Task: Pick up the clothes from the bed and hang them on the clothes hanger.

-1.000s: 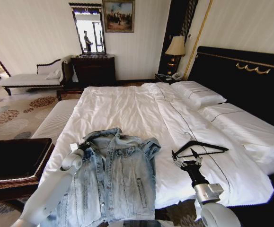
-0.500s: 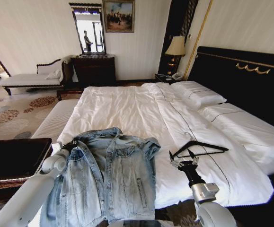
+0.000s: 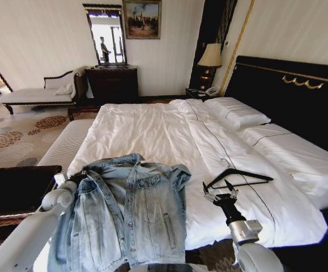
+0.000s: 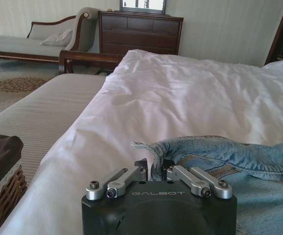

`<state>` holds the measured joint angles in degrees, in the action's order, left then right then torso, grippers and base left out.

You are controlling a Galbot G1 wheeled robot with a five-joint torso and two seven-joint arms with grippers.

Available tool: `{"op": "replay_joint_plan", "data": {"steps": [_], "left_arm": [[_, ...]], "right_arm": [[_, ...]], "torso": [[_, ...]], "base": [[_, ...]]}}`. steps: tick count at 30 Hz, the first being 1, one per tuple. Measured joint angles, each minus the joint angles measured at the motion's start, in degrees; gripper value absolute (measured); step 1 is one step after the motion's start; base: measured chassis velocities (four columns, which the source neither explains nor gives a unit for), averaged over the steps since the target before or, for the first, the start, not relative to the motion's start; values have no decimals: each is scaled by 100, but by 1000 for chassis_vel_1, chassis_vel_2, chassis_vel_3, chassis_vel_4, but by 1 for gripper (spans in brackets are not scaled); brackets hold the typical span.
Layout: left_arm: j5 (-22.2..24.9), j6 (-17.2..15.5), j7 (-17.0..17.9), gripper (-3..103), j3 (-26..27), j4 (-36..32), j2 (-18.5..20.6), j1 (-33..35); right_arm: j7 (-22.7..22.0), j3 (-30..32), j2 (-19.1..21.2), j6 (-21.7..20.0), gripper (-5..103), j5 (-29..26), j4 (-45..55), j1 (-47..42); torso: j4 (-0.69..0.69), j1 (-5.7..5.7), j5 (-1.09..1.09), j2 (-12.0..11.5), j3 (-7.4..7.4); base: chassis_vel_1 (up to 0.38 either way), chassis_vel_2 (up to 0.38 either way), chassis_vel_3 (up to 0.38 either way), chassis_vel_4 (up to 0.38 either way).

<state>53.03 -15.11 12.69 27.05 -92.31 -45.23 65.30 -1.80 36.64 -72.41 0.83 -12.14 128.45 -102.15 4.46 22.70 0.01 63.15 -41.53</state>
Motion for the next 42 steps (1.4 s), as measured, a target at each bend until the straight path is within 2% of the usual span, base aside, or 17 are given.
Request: {"op": "replay_joint_plan", "data": {"steps": [3, 4, 7, 9, 13, 16, 17, 20, 23, 24, 27, 31, 33, 35, 36, 41, 42], "left_arm": [[-141, 37, 6, 28, 175, -277, -60, 250], [-141, 37, 6, 28, 175, -277, -60, 250], [-310, 127, -55, 44, 530, -734, -176, 800], [-376, 156, -76, 44, 669, -884, -227, 1003], [-517, 247, -146, 60, 1154, -1276, -401, 1596], [-537, 322, -197, 77, 1681, -1693, -623, 2119], [-537, 322, -197, 77, 1681, -1693, -623, 2119], [-737, 433, -247, 87, 2086, -2150, -918, 2702], [-787, 451, -252, 97, 2121, -2366, -1023, 2891], [-821, 452, -251, 99, 2047, -2465, -1034, 2911], [-922, 462, -255, 100, 2046, -2617, -1115, 3071], [-1224, 548, -333, 100, 2272, -2891, -1379, 3725], [-1391, 678, -429, 100, 2427, -3060, -1577, 4210], [-1470, 788, -479, 100, 2527, -3203, -1741, 4505], [-1470, 788, -479, 100, 2527, -3203, -1741, 4505], [-1503, 997, -533, 100, 2718, -3635, -2100, 5015], [-1503, 997, -533, 100, 2718, -3635, -2100, 5015]], "right_arm": [[-16, -7, 81, -42, 100, -113, -14, 15], [-16, -7, 81, -42, 100, -113, -14, 15], [-32, -9, 184, -58, 100, -190, -48, 63], [-37, -20, 222, -70, 100, -219, -55, 91], [-59, -67, 414, -128, 100, -359, -92, 207], [-70, -144, 861, -205, 100, -659, -147, 372], [-70, -144, 861, -205, 100, -659, -147, 372], [-68, -363, 1426, -321, 100, -1053, -251, 675], [-49, -454, 1666, -354, 100, -1215, -321, 782], [-35, -463, 1741, -376, 100, -1268, -356, 797], [-31, -608, 1902, -463, 100, -1394, -453, 1001], [-48, -1226, 2196, -683, 100, -1665, -663, 1668], [-61, -1901, 2318, -818, 100, -1841, -913, 2296], [-87, -2548, 2336, -886, 100, -1934, -1261, 2999], [-87, -2548, 2336, -886, 100, -1934, -1261, 2999], [-215, -3991, 2234, -1045, 100, -2279, -1941, 4577], [-215, -3991, 2234, -1045, 100, -2279, -1941, 4577]], "torso": [[1, 0, 0, 0, 0], [1, 0, 0, 0, 0], [0, 0, 0, 0, 0], [0, -1, 0, 0, 0], [-1, -1, 0, 0, 0], [0, -1, 0, 0, 1], [0, -1, 0, 0, 1], [-1, -1, 1, 0, 0], [-8, -1, 1, 0, 0], [1, -1, 1, 0, 1], [12, -1, -2, 0, 1], [-1, 0, 1, 0, -1], [-6, -1, 0, 0, -1], [-2, -1, 1, 0, 0], [-2, -1, 1, 0, 0], [1, 0, -1, 0, -1], [1, 0, -1, 0, -1]], "base": [[0, 0, 0, 0], [0, 0, 0, 0], [0, 0, 0, 0], [0, 0, 0, 0], [0, 0, 0, 0], [0, 0, 0, 0], [0, 0, 0, 0], [0, 0, 0, 0], [0, 0, 0, 0], [0, 0, 0, 0], [0, 0, 0, 0], [-1, -4, -14, -26], [0, 0, 0, 0], [0, 0, 0, 0], [0, 0, 0, 0], [0, 0, 0, 0], [0, 0, 0, 0]]}}
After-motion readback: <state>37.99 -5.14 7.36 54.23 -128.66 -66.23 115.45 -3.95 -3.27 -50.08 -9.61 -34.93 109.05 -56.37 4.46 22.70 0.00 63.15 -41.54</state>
